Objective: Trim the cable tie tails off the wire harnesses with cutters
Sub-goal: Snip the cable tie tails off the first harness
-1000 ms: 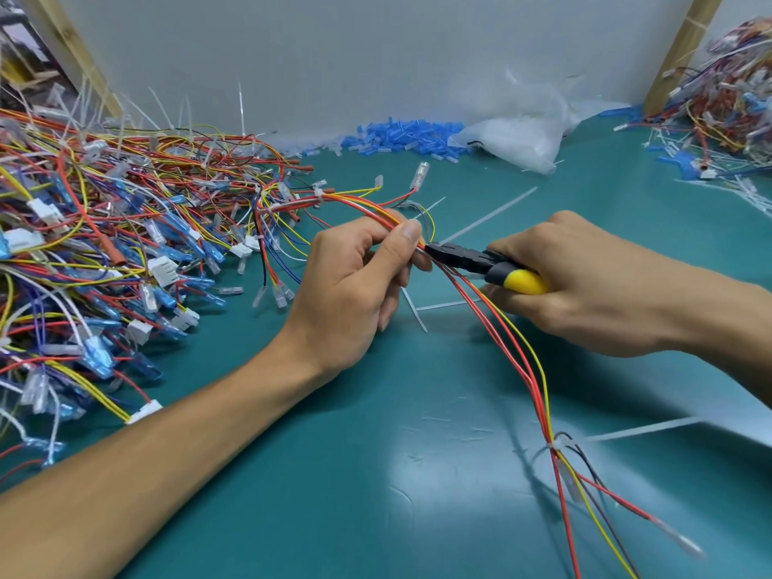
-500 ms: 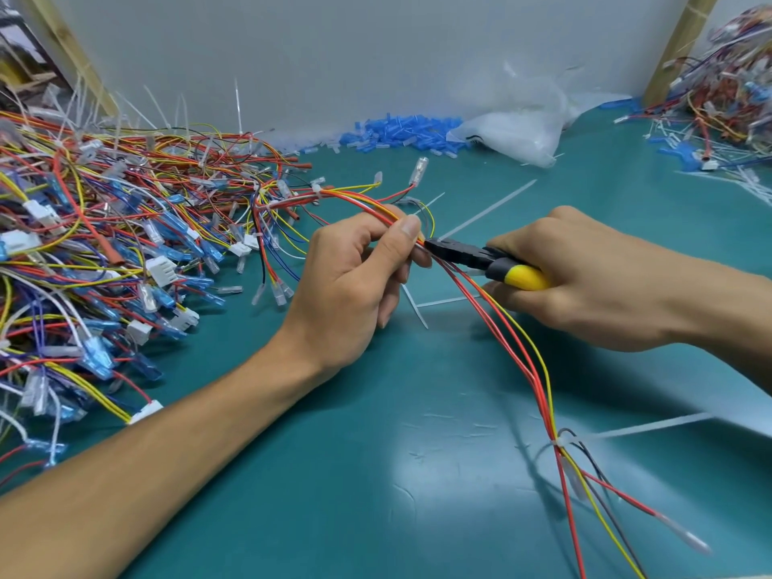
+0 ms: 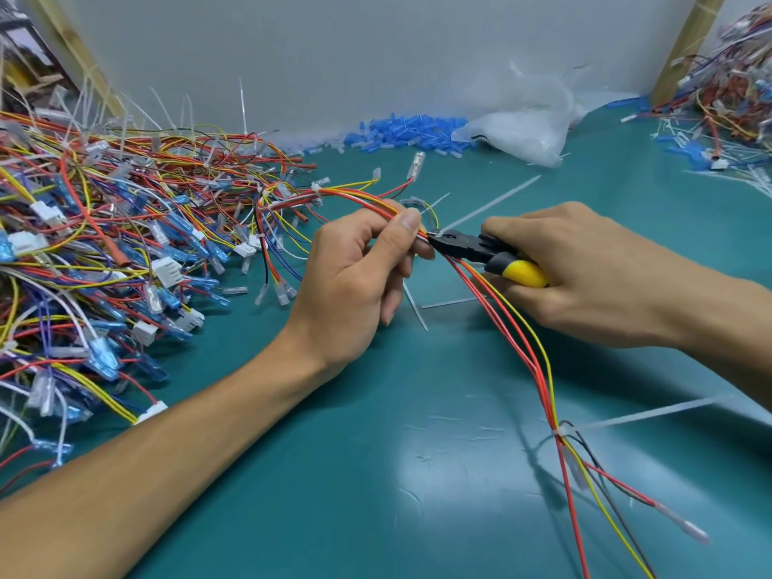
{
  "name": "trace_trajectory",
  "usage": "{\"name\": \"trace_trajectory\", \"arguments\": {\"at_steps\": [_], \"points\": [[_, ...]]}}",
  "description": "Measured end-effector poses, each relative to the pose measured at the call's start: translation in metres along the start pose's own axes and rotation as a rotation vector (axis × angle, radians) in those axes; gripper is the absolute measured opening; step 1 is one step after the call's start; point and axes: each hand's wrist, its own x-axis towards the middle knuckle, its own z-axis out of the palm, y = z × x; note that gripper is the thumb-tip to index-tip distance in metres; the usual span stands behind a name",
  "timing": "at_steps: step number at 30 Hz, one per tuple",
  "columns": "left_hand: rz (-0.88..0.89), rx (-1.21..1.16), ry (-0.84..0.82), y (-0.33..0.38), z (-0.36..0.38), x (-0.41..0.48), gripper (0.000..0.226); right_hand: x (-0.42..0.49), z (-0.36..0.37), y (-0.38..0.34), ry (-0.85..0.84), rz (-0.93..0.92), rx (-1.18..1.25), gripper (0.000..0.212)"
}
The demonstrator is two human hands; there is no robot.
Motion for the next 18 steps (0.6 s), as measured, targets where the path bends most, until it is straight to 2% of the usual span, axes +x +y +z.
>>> {"name": "trace_trajectory", "arguments": {"at_steps": [3, 10, 14, 18], "points": [[0.020, 0.012, -0.022, -0.0006, 0.0013, -0.0017, 0.037, -0.0018, -0.0029, 0.0009, -0.003, 0.014, 0.023, 0.037], [0.007, 0.037, -0.006, -0.0021, -0.0002, 0.0001, 0.041, -0.0005, -0.0032, -0.0020, -0.030, 0.025, -0.036, 0.027], [0.032, 0.073, -0.016, -0.0017, 0.0011, -0.0021, 0.039, -0.0024, -0.0058, 0.0039, 0.027, 0.026, -0.086, 0.034], [0.036, 0.079, -0.017, -0.0013, 0.0012, -0.0024, 0.043, -0.0014, -0.0043, -0.0002, 0.043, 0.032, -0.151, 0.031]]}}
